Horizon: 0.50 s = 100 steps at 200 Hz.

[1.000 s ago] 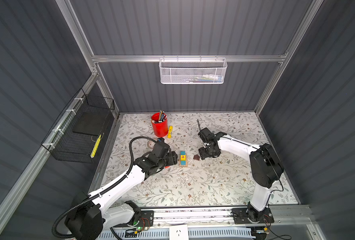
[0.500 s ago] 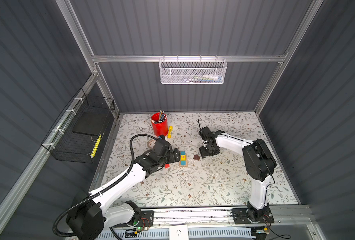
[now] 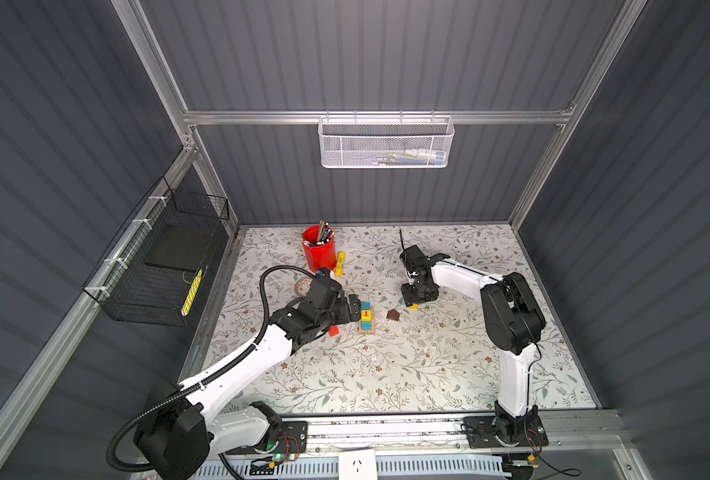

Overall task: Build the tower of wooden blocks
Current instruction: 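Move the right gripper to the yellow cube marked E and close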

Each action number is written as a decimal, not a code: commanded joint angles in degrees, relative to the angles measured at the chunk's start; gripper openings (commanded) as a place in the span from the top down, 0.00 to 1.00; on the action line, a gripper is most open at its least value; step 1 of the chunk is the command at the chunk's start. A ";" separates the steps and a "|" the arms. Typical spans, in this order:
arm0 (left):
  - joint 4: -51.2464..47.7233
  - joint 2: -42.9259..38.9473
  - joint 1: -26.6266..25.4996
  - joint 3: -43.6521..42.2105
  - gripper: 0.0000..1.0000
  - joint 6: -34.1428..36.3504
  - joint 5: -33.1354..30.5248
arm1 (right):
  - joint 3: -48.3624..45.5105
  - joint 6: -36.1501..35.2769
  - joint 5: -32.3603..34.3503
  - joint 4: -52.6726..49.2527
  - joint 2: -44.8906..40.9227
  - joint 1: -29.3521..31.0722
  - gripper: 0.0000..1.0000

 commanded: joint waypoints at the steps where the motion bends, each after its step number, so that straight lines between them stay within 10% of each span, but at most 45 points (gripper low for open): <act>1: -1.45 0.60 -0.31 2.25 0.00 1.27 -1.00 | 0.15 1.40 -1.89 -1.17 -0.59 -0.78 0.42; 100: -1.96 -0.87 -0.33 1.63 0.00 1.38 -1.91 | -4.02 4.22 -6.78 0.82 -2.05 -0.33 0.53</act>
